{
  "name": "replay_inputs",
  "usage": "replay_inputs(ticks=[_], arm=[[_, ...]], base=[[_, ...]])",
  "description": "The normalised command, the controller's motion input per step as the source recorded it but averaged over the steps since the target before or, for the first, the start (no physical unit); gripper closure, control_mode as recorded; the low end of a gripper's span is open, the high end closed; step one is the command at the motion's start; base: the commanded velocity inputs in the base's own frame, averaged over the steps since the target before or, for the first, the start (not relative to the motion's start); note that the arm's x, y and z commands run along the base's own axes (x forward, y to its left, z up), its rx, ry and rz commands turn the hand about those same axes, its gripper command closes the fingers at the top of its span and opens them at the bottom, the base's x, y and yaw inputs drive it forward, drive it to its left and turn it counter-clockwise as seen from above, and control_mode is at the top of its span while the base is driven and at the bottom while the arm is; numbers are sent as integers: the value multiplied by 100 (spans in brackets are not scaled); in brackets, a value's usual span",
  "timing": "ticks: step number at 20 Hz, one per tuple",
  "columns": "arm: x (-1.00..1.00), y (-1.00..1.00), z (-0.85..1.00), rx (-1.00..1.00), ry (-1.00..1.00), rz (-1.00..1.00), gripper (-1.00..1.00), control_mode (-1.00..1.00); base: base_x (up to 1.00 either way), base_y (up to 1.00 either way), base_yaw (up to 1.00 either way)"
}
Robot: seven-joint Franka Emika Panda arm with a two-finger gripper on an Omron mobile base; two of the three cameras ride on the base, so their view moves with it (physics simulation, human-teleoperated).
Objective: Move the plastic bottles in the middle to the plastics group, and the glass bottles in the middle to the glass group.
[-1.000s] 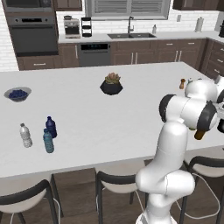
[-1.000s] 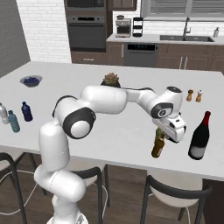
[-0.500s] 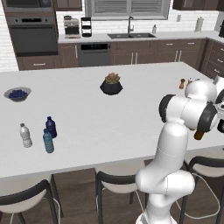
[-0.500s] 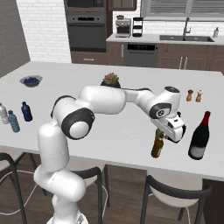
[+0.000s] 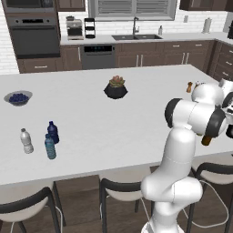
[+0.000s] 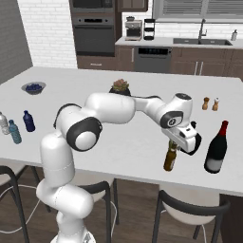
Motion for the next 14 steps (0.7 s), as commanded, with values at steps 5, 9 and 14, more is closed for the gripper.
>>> replay_inputs(ticks=[5,9,14], arm=[[0,-1,-21,0,0,0,-100,-100],[0,0,-3,0,0,0,-100,-100],[-1,13,30,0,0,0,-100,-100]], base=[[0,0,0],[0,0,0],[0,0,0]])
